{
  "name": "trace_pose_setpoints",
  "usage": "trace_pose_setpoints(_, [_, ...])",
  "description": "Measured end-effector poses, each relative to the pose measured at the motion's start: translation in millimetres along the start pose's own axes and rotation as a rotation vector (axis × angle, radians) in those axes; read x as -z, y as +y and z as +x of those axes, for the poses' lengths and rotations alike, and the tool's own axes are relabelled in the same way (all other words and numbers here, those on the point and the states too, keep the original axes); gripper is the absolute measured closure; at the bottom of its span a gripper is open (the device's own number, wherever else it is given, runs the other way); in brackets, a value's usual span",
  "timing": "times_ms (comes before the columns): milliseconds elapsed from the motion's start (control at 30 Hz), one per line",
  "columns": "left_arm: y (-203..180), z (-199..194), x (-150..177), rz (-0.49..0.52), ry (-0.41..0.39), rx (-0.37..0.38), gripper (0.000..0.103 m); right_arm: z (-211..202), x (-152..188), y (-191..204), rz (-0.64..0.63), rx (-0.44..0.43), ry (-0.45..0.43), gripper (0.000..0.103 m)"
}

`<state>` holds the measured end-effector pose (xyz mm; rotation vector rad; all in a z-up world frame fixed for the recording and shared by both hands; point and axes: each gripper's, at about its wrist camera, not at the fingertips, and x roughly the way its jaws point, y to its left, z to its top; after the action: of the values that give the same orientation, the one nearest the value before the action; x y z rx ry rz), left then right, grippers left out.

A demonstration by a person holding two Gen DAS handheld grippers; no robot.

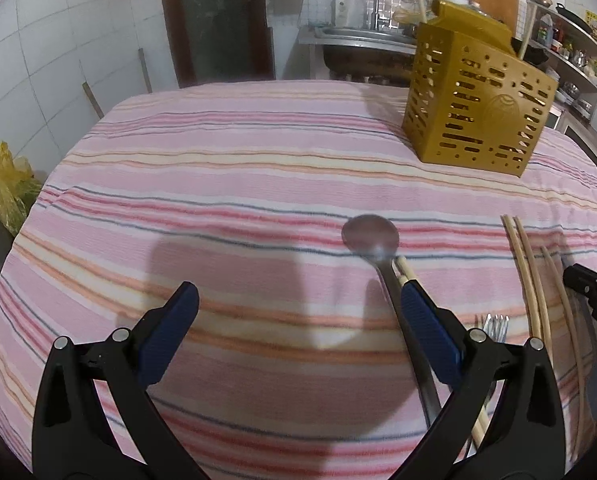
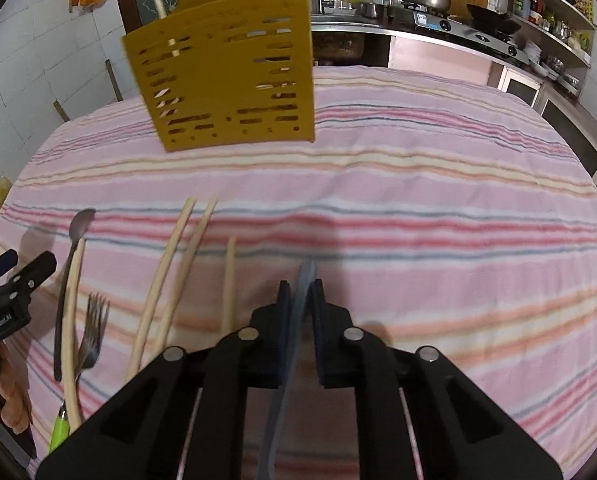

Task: Organize utensils
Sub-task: 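Grasp the light-blue spatula with the right tool while the left tool approaches the spoon, then close the left tool on the dark spoon's bowl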

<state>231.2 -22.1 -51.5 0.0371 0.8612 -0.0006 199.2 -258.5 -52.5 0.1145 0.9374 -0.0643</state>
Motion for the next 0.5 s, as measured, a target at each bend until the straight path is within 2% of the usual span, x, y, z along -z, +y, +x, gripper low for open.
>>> trace_pose_setpoints(167, [-10, 12, -18, 0.012, 0.043, 0.039, 0.005, 4, 0, 0, -0.006, 0.0, -0.024, 0.092])
trace_pose_setpoints(333, [-27, 33, -32, 0.045, 0.102, 0.023, 0.006, 2, 0, -2, -0.025, -0.014, -0.022, 0.092])
trace_pose_setpoints(500, [-34, 44, -36, 0.044, 0.131, 0.035, 0.02, 2, -2, -9, 0.003, -0.034, -0.014, 0.093])
